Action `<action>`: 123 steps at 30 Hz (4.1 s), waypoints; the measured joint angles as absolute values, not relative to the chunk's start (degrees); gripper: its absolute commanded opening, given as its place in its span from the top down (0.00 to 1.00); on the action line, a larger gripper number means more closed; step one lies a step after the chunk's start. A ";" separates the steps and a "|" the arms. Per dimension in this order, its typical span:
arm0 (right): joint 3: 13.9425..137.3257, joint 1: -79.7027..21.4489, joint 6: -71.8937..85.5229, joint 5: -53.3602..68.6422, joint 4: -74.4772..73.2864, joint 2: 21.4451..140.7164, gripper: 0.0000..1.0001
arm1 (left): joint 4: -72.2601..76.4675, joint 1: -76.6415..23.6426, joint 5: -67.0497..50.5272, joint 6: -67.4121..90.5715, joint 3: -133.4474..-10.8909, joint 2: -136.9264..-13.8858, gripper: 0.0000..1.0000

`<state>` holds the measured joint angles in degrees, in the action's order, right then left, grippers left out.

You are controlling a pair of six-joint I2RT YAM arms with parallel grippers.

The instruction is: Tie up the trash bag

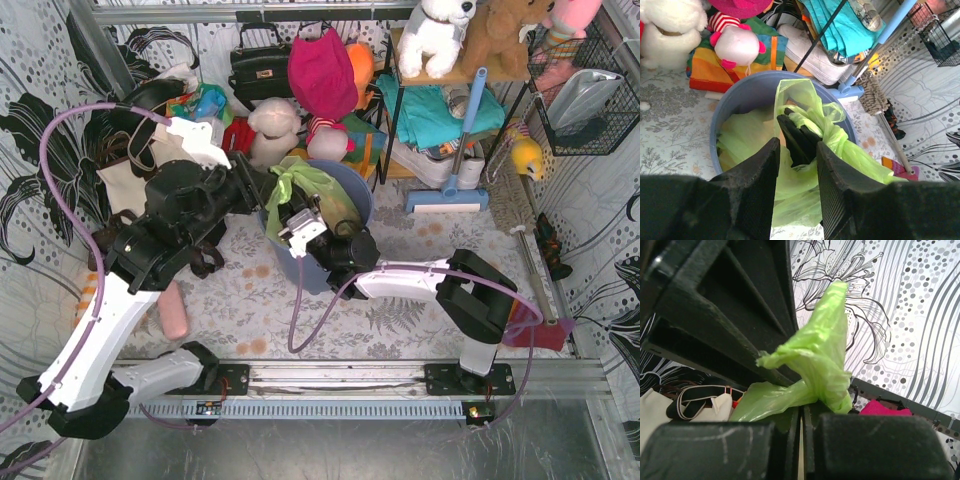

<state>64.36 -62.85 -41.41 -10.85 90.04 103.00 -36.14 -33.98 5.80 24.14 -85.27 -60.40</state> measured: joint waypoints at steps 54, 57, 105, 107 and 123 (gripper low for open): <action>64.38 -62.98 -41.43 -10.02 90.13 101.54 1.00 | -39.51 -34.09 9.89 26.46 -94.02 -66.32 0.43; 64.38 -62.98 -41.43 -10.02 90.13 101.54 1.00 | -39.35 -34.09 9.82 26.26 -95.22 -67.57 0.43; 61.28 -63.51 -41.60 -10.50 90.13 99.44 0.76 | -38.11 -34.09 11.62 24.05 -96.16 -67.16 1.00; 60.12 -63.77 -41.60 -10.79 90.17 98.48 0.76 | -38.09 -34.09 11.70 23.90 -96.16 -67.16 1.00; 53.60 -65.89 -38.22 -10.04 87.24 84.55 0.51 | -36.49 -34.09 10.72 23.86 -95.88 -67.13 1.00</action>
